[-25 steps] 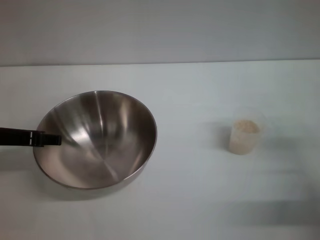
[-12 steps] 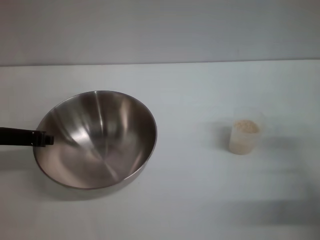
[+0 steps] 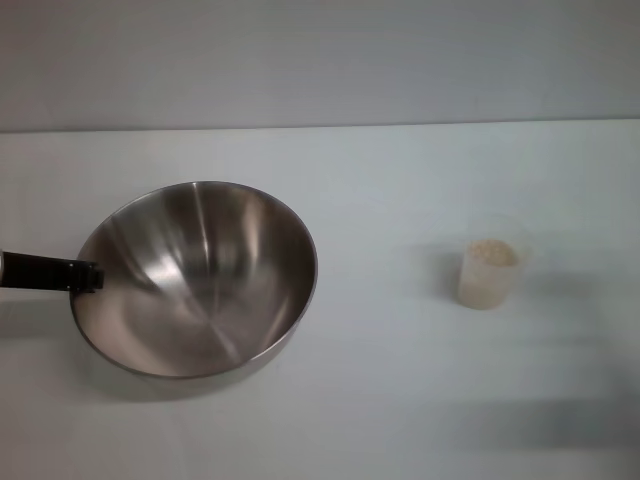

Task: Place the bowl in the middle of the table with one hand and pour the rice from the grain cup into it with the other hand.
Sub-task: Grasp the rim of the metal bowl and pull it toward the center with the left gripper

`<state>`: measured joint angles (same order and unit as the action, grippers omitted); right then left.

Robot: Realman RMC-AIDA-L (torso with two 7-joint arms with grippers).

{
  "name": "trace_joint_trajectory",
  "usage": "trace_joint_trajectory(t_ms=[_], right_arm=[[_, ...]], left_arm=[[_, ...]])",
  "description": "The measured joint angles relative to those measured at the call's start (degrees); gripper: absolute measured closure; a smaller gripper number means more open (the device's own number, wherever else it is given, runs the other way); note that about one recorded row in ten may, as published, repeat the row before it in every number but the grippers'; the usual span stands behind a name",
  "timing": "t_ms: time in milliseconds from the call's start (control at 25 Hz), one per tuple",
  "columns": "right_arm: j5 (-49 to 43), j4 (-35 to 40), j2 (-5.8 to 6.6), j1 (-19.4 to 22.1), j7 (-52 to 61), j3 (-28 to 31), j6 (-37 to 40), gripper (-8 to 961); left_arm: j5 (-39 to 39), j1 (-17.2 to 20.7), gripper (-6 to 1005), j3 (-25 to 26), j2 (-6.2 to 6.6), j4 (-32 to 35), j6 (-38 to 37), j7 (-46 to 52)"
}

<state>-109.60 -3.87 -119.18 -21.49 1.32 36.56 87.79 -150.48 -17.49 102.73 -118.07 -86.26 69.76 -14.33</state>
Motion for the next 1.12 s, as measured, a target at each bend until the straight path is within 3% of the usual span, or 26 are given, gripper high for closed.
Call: trace_joint_trajectory(t_ms=[680,1120], right_arm=[[0.0,0.0,0.00,-0.3,0.0,0.3,-0.1,379],[0.0,0.0,0.00,-0.3,0.0,0.2,-0.3,379]], left_arm=[[-1.0,-2.1,943,0.3,0.04,0.5,0.7,-0.8],[-0.6,-5.9,953,4.6,0.04,2.5,4.1,-3.0]])
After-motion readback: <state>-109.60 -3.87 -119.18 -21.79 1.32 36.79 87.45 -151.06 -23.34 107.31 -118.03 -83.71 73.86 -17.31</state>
